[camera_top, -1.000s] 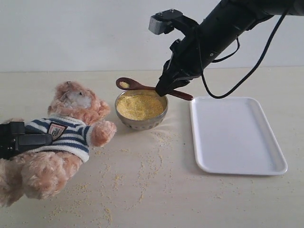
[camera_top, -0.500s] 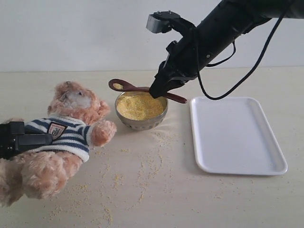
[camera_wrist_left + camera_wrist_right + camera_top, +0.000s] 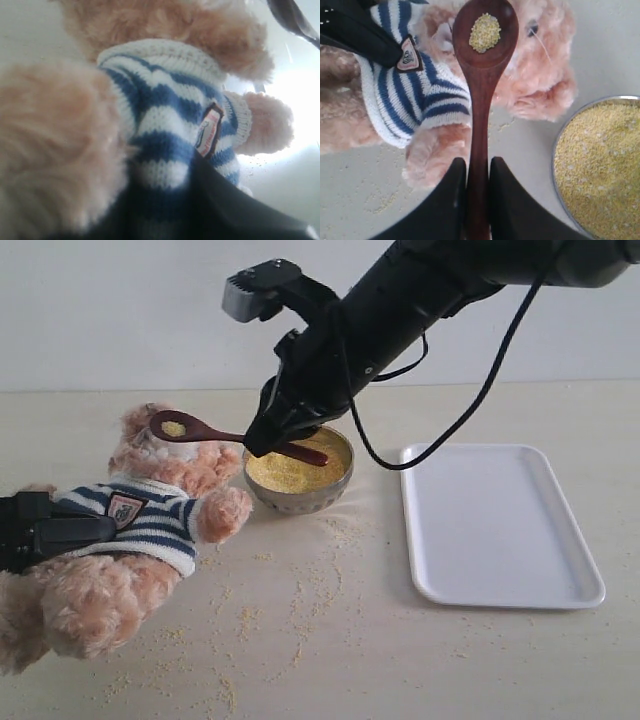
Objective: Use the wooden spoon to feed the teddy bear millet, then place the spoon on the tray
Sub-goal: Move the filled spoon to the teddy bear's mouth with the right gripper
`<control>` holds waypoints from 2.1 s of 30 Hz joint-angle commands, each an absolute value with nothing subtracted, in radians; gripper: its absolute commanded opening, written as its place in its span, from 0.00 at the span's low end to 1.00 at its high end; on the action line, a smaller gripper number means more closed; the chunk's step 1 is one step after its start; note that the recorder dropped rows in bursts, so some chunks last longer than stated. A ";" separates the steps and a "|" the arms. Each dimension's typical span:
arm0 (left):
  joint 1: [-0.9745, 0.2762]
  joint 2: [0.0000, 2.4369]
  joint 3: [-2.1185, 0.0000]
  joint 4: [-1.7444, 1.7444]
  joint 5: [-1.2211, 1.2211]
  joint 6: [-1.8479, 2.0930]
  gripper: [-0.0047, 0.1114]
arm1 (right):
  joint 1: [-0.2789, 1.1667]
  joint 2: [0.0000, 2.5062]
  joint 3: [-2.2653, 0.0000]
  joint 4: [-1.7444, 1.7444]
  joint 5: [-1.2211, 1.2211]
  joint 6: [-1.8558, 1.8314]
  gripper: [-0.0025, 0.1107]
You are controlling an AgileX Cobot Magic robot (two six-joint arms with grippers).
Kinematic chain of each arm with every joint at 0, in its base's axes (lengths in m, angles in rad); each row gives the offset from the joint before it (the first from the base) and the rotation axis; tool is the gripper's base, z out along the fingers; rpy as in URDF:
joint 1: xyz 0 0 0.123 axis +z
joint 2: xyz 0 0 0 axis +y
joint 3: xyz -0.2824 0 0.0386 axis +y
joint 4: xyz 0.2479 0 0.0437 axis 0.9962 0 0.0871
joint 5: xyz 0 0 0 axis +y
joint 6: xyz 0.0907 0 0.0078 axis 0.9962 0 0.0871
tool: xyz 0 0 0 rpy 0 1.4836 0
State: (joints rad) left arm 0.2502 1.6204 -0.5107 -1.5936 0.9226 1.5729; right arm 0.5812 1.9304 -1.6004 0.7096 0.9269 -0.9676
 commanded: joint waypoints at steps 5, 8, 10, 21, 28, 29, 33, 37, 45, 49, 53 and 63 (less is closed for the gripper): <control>0.244 1.612 -0.510 -1.606 0.956 1.570 0.08 | 0.689 1.917 -1.608 0.469 0.780 -0.929 0.02; 0.244 1.612 -0.510 -1.605 0.956 1.570 0.08 | 0.717 1.917 -1.608 0.361 0.726 -0.873 0.02; 0.244 1.612 -0.510 -1.605 0.956 1.570 0.08 | 0.730 1.917 -1.608 0.318 0.705 -0.865 0.02; 0.244 1.612 -0.510 -1.603 0.956 1.574 0.08 | 0.817 1.917 -1.608 0.050 0.679 -0.832 0.02; 0.244 1.612 -0.510 -1.596 0.956 1.574 0.08 | 0.901 1.917 -1.608 -0.283 0.646 -0.684 0.02; 0.244 1.612 -0.510 -1.596 0.956 1.574 0.08 | 0.914 1.917 -1.608 -0.327 0.646 -0.663 0.02; 0.244 1.612 -0.510 -1.596 0.956 1.574 0.08 | 0.955 1.917 -1.608 -0.475 0.670 -0.589 0.02; 0.244 1.612 -0.510 -1.596 0.956 1.571 0.08 | 0.977 1.917 -1.606 -0.567 0.700 -0.550 0.02; 0.244 1.612 -0.510 -1.596 0.956 1.571 0.08 | 1.000 1.917 -1.606 -0.679 0.746 -0.513 0.02; 0.244 1.612 -0.510 -1.596 0.958 1.571 0.08 | 1.021 1.917 -1.606 -0.779 0.746 -0.455 0.02; 0.244 1.612 -0.510 -1.596 0.958 1.571 0.08 | 1.050 1.919 -1.606 -0.846 0.753 -0.447 0.02; 0.244 1.612 -0.510 -1.596 0.960 1.571 0.08 | 1.074 1.929 -1.558 -1.002 0.779 -0.396 0.02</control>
State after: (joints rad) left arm 0.2502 1.6204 -0.5107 -1.5894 0.9275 1.5729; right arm 1.0585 1.9322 -1.5874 -0.9241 0.7757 -0.4332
